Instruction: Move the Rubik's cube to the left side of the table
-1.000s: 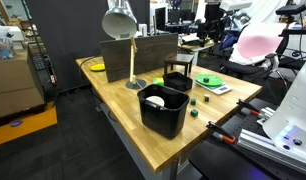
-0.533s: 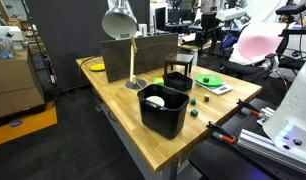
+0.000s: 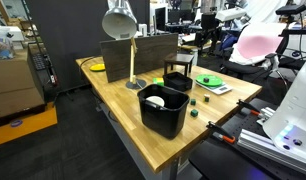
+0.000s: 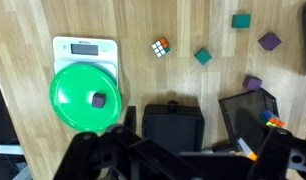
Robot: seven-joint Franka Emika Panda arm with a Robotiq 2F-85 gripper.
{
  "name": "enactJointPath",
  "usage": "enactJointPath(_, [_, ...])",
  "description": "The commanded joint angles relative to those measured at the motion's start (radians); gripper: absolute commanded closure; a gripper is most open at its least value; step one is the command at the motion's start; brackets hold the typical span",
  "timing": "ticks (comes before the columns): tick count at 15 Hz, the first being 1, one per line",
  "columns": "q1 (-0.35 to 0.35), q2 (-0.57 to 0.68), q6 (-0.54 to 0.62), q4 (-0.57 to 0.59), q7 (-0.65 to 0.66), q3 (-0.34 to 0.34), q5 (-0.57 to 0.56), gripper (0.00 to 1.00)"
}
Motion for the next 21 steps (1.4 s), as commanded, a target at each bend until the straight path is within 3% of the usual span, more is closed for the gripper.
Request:
enactJointPath(1, [-0.003, 0.029, 0.047, -0.043, 0.043, 0.01, 0.02, 0.0])
enactJointPath(4, [-0.001, 0.085, 0.087, -0.109, 0.069, 0.01, 0.046, 0.0])
enactJointPath(12, [0.002, 0.322, 0.199, -0.112, 0.083, -0.017, 0.202, 0.0])
enactJointPath(21, [0.005, 0.329, 0.187, -0.104, 0.078, -0.018, 0.185, 0.0])
